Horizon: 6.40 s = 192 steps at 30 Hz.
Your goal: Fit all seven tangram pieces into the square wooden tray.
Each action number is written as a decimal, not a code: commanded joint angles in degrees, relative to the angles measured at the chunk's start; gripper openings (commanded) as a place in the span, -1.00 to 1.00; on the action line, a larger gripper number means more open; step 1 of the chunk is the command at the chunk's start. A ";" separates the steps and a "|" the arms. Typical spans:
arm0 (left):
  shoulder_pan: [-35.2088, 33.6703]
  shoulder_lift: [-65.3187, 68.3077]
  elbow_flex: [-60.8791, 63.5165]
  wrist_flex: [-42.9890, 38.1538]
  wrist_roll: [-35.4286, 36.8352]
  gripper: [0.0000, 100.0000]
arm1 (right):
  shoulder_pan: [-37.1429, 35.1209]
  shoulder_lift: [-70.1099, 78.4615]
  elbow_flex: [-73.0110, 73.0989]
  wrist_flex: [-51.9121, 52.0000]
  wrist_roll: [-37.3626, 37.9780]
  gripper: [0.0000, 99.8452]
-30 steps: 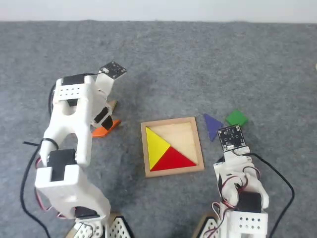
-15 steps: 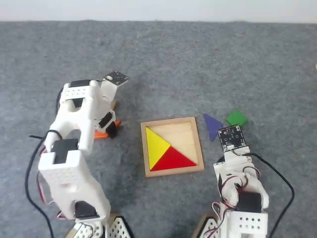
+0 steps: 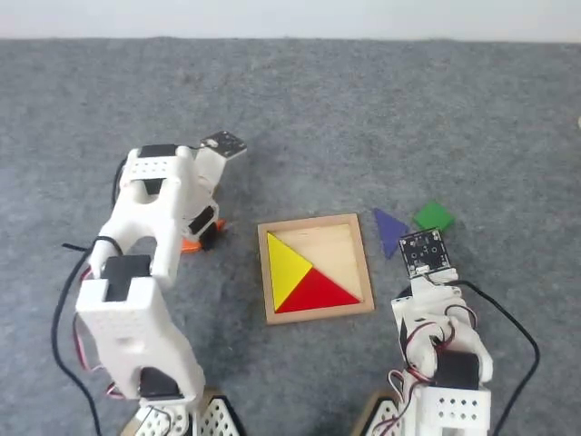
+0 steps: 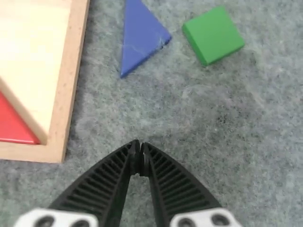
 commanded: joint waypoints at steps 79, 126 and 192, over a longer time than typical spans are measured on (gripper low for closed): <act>29.54 -3.96 -6.20 -3.08 -16.70 -0.47 | 0.66 -0.92 0.88 -0.22 0.62 -0.98; -1.67 10.73 -18.15 -6.86 1.67 -0.92 | 0.48 -0.92 0.88 -0.22 0.62 -0.98; 29.80 -20.13 2.59 -5.45 -5.45 -0.98 | 9.19 -0.92 0.62 -5.49 0.18 -0.98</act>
